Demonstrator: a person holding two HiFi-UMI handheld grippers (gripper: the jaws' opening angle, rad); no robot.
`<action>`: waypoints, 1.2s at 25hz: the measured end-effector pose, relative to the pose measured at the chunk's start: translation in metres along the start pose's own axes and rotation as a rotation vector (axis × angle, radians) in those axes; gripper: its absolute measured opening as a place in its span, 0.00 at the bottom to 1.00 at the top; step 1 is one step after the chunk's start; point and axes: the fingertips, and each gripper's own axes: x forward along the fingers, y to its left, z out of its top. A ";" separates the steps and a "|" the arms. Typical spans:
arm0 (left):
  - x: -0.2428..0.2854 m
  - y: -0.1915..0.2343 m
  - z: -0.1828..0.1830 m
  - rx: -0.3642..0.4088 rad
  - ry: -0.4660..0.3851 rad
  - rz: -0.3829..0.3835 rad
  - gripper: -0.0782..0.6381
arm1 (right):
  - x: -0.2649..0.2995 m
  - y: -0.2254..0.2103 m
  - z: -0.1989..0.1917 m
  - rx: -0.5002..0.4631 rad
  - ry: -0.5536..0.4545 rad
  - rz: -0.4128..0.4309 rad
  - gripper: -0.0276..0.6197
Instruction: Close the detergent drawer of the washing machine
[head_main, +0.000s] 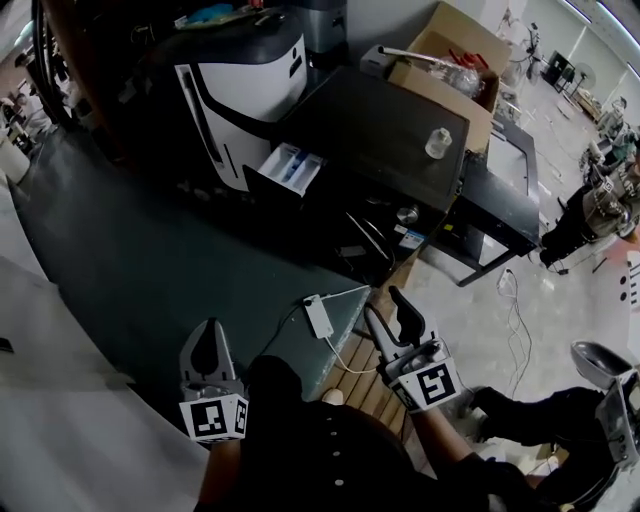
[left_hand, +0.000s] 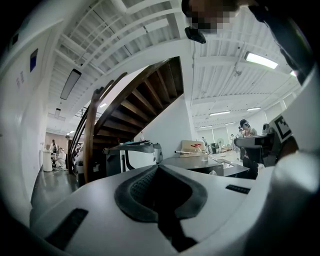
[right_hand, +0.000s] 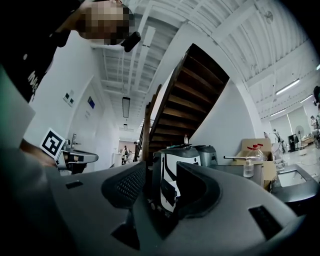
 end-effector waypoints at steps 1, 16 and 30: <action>0.004 0.003 -0.002 -0.003 0.003 -0.003 0.12 | 0.005 0.001 -0.003 -0.006 0.014 0.003 0.33; 0.031 0.112 0.070 -0.024 0.011 -0.003 0.12 | 0.116 0.049 0.067 -0.011 0.001 0.021 0.33; 0.050 0.135 0.096 -0.031 0.013 0.008 0.12 | 0.152 0.057 0.090 0.012 0.015 0.026 0.32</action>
